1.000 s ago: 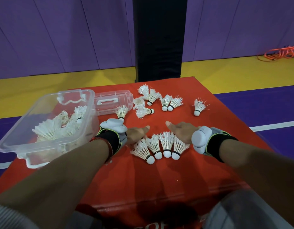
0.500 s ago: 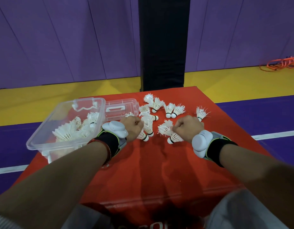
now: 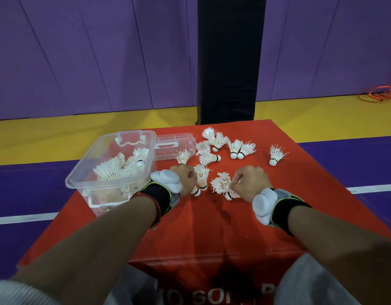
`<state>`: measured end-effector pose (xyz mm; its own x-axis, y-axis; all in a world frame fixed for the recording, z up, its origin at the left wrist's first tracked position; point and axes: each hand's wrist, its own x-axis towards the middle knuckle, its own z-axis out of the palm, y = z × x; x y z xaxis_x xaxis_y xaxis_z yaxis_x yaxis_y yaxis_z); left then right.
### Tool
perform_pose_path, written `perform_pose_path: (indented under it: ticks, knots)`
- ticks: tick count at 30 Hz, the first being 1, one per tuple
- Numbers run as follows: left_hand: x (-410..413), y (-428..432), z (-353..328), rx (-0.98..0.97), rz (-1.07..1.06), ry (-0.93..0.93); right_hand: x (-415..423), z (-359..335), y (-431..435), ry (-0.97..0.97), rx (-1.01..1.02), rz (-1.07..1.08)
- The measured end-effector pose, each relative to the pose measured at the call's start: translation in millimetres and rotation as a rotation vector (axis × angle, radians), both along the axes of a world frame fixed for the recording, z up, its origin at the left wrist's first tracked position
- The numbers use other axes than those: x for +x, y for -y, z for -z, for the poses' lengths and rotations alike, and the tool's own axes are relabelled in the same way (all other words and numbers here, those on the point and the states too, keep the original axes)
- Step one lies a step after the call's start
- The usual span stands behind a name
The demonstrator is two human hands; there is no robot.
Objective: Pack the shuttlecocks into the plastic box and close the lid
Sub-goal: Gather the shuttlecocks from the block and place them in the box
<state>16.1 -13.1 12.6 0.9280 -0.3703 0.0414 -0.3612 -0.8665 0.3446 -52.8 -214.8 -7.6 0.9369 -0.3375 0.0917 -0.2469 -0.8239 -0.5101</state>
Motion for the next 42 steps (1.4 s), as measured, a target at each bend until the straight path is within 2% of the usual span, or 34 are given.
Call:
perform_pose_path:
  ticks: [6, 14, 21, 33, 42]
  knots:
    - [6.6, -2.8, -12.0, -0.027, -0.049, 0.079, -1.8, -10.2, -3.7, 0.124, -0.037, -0.077]
    - [5.4, -23.5, -56.3, -0.134, -0.082, 0.384, 15.2, -50.5, -31.1, 0.333, -0.035, -0.059]
    - [3.1, -61.5, -110.3, -0.235, -0.134, 0.556, 37.7, -88.9, -69.4, 0.493, -0.012, -0.121]
    - [23.9, -147.2, -106.7, -0.225, -0.328, 0.481, 86.0, -107.6, -163.2, 0.574, 0.005, -0.297]
    - [66.6, -192.8, -69.2, -0.233, -0.332, 0.369, 128.0, -91.7, -206.1, 0.525, -0.017, -0.35]
